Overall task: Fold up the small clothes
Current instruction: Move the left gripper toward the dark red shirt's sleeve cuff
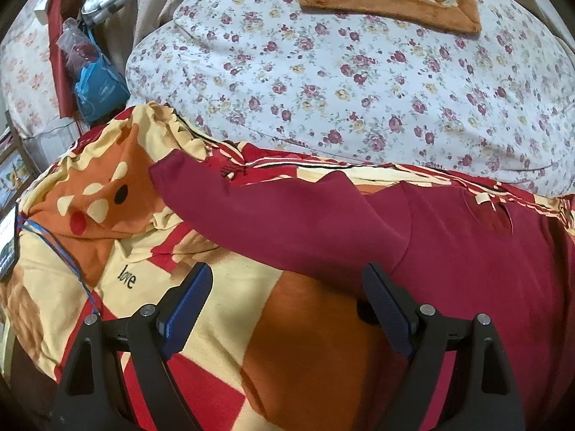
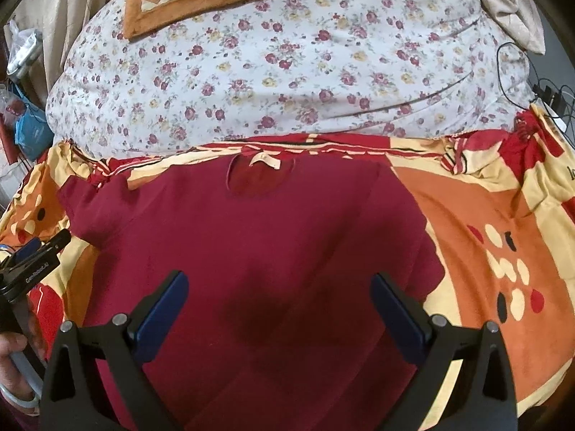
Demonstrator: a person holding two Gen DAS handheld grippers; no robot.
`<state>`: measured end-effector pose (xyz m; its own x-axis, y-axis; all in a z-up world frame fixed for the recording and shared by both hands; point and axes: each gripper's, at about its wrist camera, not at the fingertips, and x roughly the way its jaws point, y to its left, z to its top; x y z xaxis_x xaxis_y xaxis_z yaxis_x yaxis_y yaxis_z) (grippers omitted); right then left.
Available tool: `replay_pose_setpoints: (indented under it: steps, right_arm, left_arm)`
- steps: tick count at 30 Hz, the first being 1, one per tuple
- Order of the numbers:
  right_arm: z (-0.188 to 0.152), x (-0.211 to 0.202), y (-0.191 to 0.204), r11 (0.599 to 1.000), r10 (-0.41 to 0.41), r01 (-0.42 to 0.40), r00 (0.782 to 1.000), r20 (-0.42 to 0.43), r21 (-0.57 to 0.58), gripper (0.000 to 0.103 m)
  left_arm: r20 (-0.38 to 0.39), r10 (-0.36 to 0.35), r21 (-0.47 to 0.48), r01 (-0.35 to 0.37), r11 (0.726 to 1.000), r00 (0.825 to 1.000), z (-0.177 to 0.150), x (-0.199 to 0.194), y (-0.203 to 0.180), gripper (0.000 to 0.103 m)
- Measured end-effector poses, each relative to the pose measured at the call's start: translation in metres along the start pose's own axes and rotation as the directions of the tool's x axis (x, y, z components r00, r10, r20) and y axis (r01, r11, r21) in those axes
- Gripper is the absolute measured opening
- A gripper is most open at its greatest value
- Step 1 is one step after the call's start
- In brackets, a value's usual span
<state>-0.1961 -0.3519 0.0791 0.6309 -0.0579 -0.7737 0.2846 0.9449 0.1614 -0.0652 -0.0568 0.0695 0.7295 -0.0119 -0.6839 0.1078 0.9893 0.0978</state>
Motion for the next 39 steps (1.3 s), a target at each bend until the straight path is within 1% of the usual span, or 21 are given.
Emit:
replay_pose_setpoints:
  steps: [2, 3, 6, 8, 11, 16, 22, 26, 29, 31, 35, 39]
  right_arm:
    - [0.0, 0.002, 0.002, 1.0, 0.025, -0.025, 1.0, -0.01, -0.003, 0.102]
    - [-0.001, 0.002, 0.004, 0.999, 0.046, -0.046, 0.999, 0.008, 0.01, 0.102]
    - [0.0, 0.002, 0.006, 0.999, 0.042, -0.042, 0.999, 0.02, 0.01, 0.102]
    - [0.001, 0.002, 0.009, 1.0, 0.025, -0.025, 0.999, 0.037, -0.005, 0.102]
    - [0.002, 0.005, 0.012, 1.0, 0.014, -0.013, 0.999, 0.031, -0.012, 0.102]
    - [0.001, 0.011, 0.014, 1.0, 0.027, -0.027, 1.0, 0.001, 0.009, 0.102]
    - [-0.001, 0.017, 0.016, 0.998, 0.063, -0.063, 0.998, 0.014, 0.027, 0.102]
    - [0.0, 0.028, 0.02, 0.996, 0.084, -0.084, 0.996, -0.009, 0.035, 0.102]
    - [0.0, 0.034, 0.022, 0.997, 0.07, -0.069, 0.998, -0.007, 0.043, 0.102]
    - [0.002, 0.039, 0.025, 0.996, 0.075, -0.074, 0.997, -0.013, 0.054, 0.102]
    - [0.007, 0.043, 0.034, 0.994, 0.09, -0.089, 0.995, -0.03, 0.058, 0.102]
    - [0.011, 0.044, 0.05, 0.993, 0.114, -0.114, 0.992, -0.043, 0.01, 0.102]
  left_arm:
    - [-0.012, 0.002, 0.004, -0.002, 1.0, 1.0, -0.001, 0.002, -0.002, 0.079]
    - [-0.015, 0.002, 0.004, -0.002, 1.0, 1.0, -0.001, 0.003, -0.002, 0.079]
    - [-0.016, 0.004, 0.0, -0.004, 1.0, 1.0, -0.001, 0.004, -0.002, 0.079]
    - [-0.017, -0.002, -0.006, 0.001, 1.0, 1.0, 0.0, 0.004, -0.002, 0.079]
    - [-0.022, -0.003, -0.007, 0.003, 1.0, 1.0, -0.001, 0.005, -0.002, 0.079]
    - [-0.036, 0.003, -0.007, -0.003, 1.0, 0.999, -0.001, 0.01, -0.002, 0.079]
    - [-0.045, 0.005, -0.016, -0.005, 1.0, 0.999, -0.001, 0.014, 0.0, 0.079]
    - [-0.053, 0.006, -0.013, -0.007, 1.0, 0.999, -0.002, 0.016, 0.001, 0.079]
    - [-0.056, 0.006, -0.012, -0.007, 1.0, 0.998, -0.002, 0.017, 0.001, 0.079]
    - [-0.066, 0.003, -0.024, -0.004, 1.0, 0.998, -0.002, 0.019, 0.004, 0.079]
    - [-0.107, -0.035, -0.084, 0.026, 0.996, 0.994, 0.0, 0.027, 0.017, 0.079]
    - [-0.137, -0.019, -0.121, 0.003, 0.993, 0.99, 0.007, 0.039, 0.035, 0.079]
